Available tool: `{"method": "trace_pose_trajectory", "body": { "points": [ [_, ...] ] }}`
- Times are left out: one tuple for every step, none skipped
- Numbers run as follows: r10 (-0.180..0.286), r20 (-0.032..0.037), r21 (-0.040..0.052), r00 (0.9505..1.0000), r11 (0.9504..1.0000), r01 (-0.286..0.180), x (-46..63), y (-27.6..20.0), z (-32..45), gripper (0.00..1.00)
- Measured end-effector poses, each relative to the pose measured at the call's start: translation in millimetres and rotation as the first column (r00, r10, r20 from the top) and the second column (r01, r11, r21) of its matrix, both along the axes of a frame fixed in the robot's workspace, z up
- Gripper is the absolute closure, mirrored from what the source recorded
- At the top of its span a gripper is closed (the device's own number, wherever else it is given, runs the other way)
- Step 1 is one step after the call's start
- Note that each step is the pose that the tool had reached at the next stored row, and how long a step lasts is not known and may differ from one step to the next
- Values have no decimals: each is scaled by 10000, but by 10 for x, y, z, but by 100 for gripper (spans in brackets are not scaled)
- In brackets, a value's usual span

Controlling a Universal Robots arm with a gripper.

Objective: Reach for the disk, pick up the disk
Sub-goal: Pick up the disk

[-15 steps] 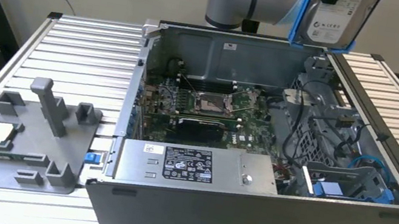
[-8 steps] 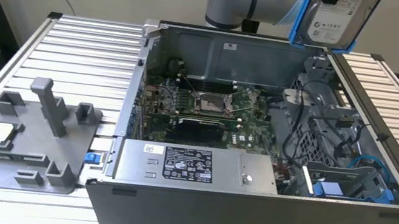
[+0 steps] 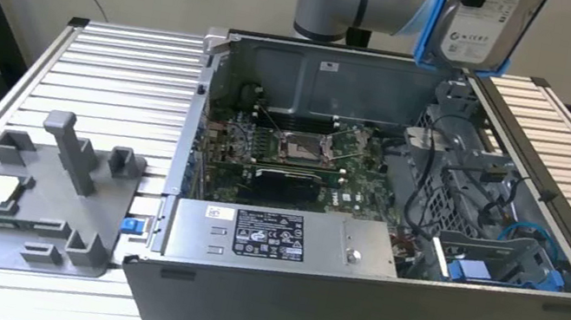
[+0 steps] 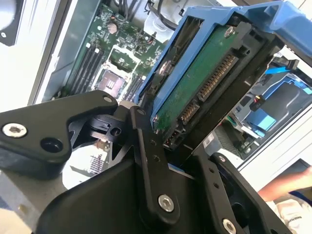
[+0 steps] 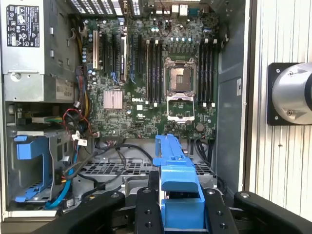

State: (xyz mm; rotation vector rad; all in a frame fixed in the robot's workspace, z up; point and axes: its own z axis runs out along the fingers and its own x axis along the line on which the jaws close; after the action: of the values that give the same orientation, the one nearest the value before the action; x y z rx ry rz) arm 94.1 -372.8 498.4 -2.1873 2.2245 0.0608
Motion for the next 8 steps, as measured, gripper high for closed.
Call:
{"method": "trace_pose_trajectory", "body": {
  "points": [
    [0, -1, -1, 10000, 10000, 0, 1, -12, 1, 100],
    [-1, -2, 0, 10000, 10000, 1, 1, -25, 0, 100],
    [0, -4, -1, 10000, 10000, 0, 3, -39, 0, 100],
    [0, -5, 0, 10000, 10000, 0, 4, -56, 1, 100],
    [-2, -5, 1, 10000, 10000, 2, 3, -71, 0, 100],
    [-1, -6, 2, 10000, 10000, 1, 4, -88, 0, 100],
    [-1, -7, 2, 10000, 10000, 1, 5, -105, 1, 100],
    [-2, -7, 5, 10000, 10000, 2, 4, -122, 0, 100]
  ]
}}
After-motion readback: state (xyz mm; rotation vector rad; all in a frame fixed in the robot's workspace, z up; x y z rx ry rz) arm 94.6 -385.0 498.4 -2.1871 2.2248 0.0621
